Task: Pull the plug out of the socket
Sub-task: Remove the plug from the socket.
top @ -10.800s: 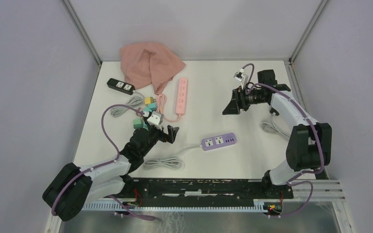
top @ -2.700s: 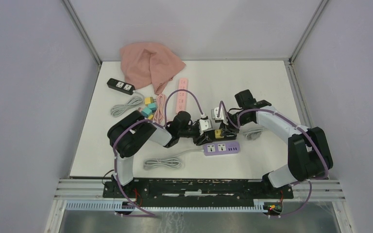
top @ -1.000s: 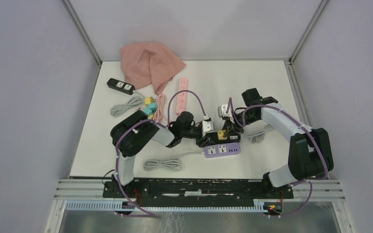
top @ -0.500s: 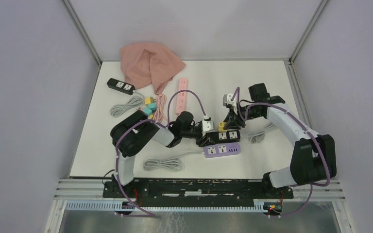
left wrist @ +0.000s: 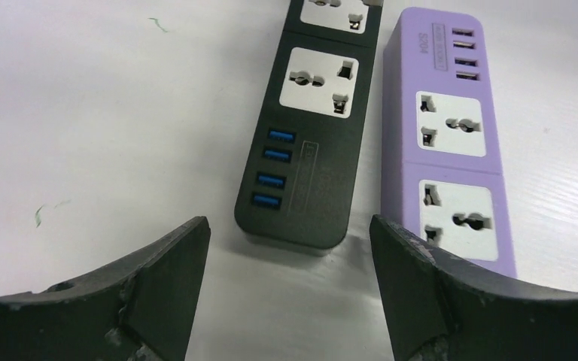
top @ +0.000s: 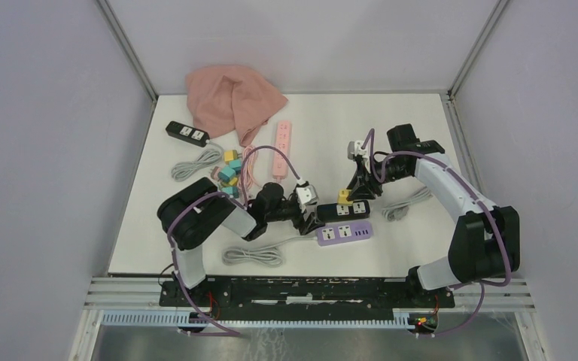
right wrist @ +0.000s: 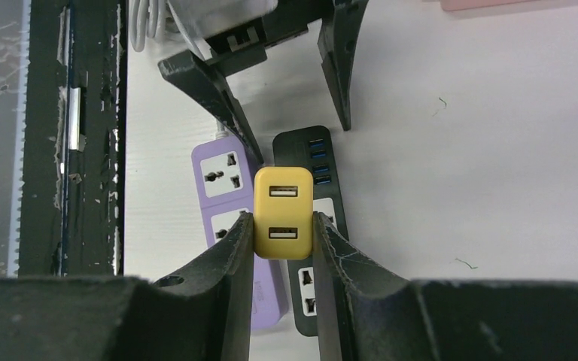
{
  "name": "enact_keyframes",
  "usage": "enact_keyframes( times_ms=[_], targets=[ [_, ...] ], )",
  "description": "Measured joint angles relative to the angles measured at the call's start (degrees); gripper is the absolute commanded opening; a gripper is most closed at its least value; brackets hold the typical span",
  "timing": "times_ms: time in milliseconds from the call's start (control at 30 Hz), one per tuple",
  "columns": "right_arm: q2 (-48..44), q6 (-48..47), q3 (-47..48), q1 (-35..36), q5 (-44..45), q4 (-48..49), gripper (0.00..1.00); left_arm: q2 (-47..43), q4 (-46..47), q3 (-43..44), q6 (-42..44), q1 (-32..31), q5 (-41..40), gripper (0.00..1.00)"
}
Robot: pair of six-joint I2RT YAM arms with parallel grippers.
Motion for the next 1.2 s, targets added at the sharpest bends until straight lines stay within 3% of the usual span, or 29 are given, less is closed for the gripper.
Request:
enact_keyframes(
  times_ms=[233,433,533,633,967,1200],
  targets=[
    [0.5,0.0,1.5,0.0,-2.3,-3.0,0.01,-11.6,2.6,-7.9,-7.3,0.2,-6.0,0.85],
    [2.3,6.0,3.0,0.0,-6.1,-2.9,0.00,-26.8,1.9,-13.5,-12.9,0.2,-10.6,0.85],
    [3.8,11.3,3.6,0.0,-7.5,-1.8,0.00,-33.8,-0.3,-14.5,-15.7,0.3,-12.1,0.87],
    [5.0,16.6,3.9,0.0,-8.4,-0.2,0.01,-39.5,-2.8,-15.2,-18.4,0.3,-13.5,0.99],
    [5.3,39.6,1.9,0.0,-9.3,14.9,0.02,-56.7,-8.1,-23.2,-34.5,0.3,-26.5,0.99],
    [5.3,49.4,0.6,0.0,-9.1,21.5,0.02,-59.7,-13.2,-23.1,-41.2,0.3,-27.9,0.99]
  ],
)
